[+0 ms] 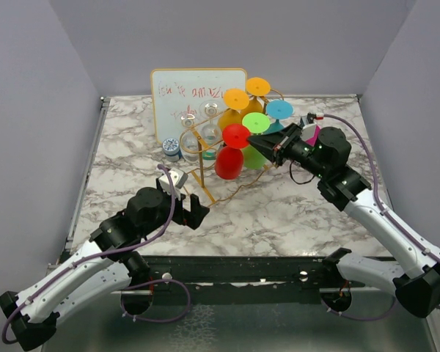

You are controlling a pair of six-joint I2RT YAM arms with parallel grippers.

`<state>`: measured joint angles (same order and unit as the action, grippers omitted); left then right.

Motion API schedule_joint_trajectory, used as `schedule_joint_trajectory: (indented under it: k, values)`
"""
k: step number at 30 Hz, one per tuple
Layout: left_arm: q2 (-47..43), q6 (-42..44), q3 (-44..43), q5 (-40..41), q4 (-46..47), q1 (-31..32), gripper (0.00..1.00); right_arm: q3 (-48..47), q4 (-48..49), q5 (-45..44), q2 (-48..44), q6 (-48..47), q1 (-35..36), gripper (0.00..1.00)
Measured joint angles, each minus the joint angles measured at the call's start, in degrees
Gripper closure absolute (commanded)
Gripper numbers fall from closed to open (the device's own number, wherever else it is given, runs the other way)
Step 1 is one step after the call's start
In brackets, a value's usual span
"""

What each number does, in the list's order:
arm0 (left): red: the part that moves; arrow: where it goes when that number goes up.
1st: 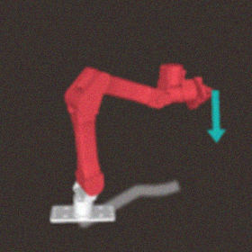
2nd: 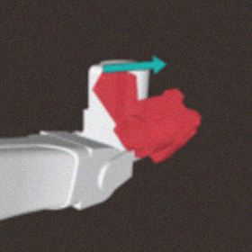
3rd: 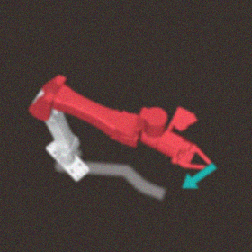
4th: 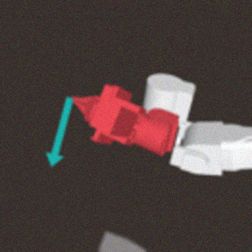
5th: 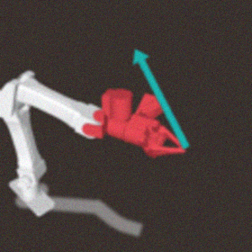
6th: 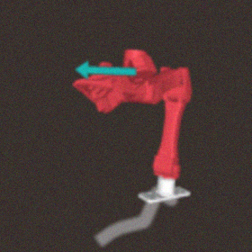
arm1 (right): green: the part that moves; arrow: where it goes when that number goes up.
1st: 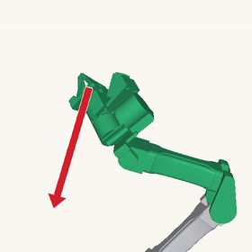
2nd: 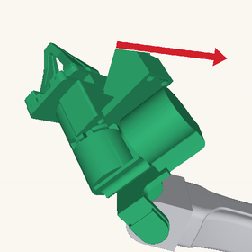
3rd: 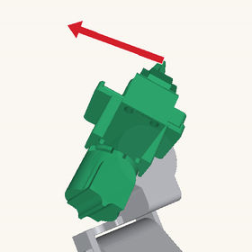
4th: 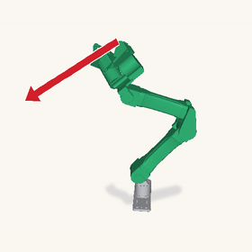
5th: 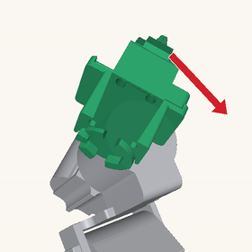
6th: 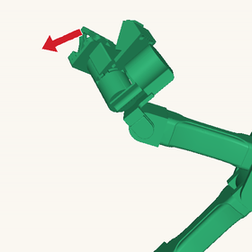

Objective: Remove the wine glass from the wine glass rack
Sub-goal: Pick up the wine glass from the wine rack.

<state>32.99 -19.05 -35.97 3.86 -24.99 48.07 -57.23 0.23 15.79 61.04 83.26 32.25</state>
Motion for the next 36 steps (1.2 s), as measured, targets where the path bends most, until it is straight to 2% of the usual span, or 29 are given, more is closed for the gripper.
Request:
schedule_joint_trajectory:
  k: [19,36]
  values:
    - [0.07,0.02,0.0,0.02,0.0,0.0,0.01,3.08,-1.27,-0.55,-2.01,2.14,0.0,1.0]
    - [0.33,0.02,0.0,0.0,0.0,0.0,0.01,3.1,-1.99,1.11,-3.15,-1.88,0.0,0.99]
